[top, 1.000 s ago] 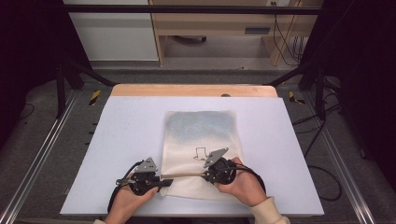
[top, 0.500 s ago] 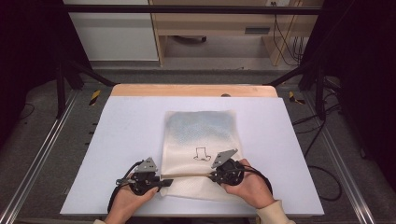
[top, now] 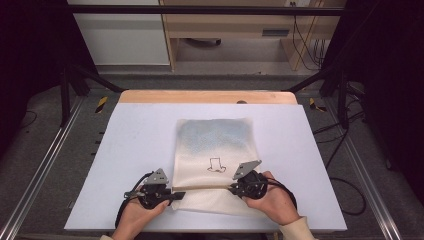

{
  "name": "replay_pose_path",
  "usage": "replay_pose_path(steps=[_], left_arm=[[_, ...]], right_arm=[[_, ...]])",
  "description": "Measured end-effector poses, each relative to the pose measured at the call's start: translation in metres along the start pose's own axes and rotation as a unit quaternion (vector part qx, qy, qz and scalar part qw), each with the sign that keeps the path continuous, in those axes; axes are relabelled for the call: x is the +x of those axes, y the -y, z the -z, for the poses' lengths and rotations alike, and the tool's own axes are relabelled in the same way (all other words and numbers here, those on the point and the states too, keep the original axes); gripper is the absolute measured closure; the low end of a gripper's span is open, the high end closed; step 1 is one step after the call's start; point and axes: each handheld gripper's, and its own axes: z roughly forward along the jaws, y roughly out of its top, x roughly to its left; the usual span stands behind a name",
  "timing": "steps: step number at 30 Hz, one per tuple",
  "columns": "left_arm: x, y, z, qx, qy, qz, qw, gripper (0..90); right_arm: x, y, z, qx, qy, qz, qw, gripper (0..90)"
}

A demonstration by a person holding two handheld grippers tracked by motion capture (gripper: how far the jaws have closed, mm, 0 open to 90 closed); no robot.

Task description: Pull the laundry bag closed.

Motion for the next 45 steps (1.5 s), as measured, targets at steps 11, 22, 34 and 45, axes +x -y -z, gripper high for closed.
replay_pose_path(steps=[11,22,34,45], left_arm=[[0.000,0.000,0.000,-0.001,-0.001,-0.001,1.0000,85.4],[0.000,0.000,0.001,-0.004,0.001,0.002,1.0000,85.3],[0.001,-0.001,0.002,-0.005,0.000,0.002,1.0000,85.3],[0.000,-0.001,0.002,-0.005,-0.001,0.000,1.0000,85.3]], right_arm=[[-0.005,0.009,0.008,-0.006,0.007,-0.016,0.9998,82.2],[-0.010,0.016,0.015,-0.012,0.012,-0.021,0.9996,82.2],[-0.013,0.024,0.022,-0.013,0.019,-0.032,0.9992,82.2],[-0.015,0.030,0.025,-0.015,0.021,-0.035,0.9990,82.2]])
